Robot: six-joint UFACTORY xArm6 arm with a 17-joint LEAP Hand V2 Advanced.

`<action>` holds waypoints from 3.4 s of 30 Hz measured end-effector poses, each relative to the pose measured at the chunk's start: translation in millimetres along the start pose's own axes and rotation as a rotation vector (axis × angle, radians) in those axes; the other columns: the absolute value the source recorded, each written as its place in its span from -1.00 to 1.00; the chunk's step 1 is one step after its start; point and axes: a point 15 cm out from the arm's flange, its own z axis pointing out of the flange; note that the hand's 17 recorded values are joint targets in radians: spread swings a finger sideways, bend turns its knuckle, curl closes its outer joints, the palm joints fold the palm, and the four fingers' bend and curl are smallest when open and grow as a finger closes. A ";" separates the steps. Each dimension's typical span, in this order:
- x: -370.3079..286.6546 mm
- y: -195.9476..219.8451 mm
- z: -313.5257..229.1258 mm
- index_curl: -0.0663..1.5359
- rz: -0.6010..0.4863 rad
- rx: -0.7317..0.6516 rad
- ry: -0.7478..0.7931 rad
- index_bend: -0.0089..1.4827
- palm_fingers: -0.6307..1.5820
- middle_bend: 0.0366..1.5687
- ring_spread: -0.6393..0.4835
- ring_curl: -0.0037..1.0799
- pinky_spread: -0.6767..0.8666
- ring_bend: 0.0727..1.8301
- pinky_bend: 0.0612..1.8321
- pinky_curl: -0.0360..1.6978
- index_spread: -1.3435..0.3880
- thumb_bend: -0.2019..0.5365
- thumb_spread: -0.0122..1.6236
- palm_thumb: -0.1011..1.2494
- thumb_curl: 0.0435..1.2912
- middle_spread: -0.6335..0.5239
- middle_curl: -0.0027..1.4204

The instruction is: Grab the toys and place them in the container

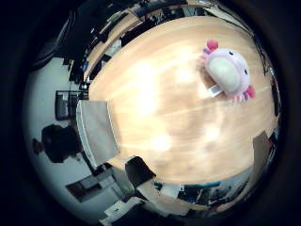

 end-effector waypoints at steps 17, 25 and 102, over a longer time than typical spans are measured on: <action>82.1 -56.4 82.8 -0.61 0.097 -0.030 -0.001 -0.79 -0.31 -0.70 0.40 -0.52 0.52 -0.43 -0.09 -0.67 0.05 -0.54 0.14 -0.71 -0.61 0.05 -0.49; 93.2 -50.8 106.0 -0.61 0.105 -0.063 -0.010 -0.79 -0.31 -0.69 0.38 -0.52 0.51 -0.41 -0.09 -0.68 0.05 -0.53 0.14 -0.70 -0.61 0.05 -0.49; -145.7 25.4 -74.7 -0.21 -0.160 0.032 -0.113 -0.60 0.63 -0.03 -0.44 -0.10 -0.80 0.28 0.23 -0.48 -0.11 -0.47 0.35 0.77 -0.31 -0.66 -0.04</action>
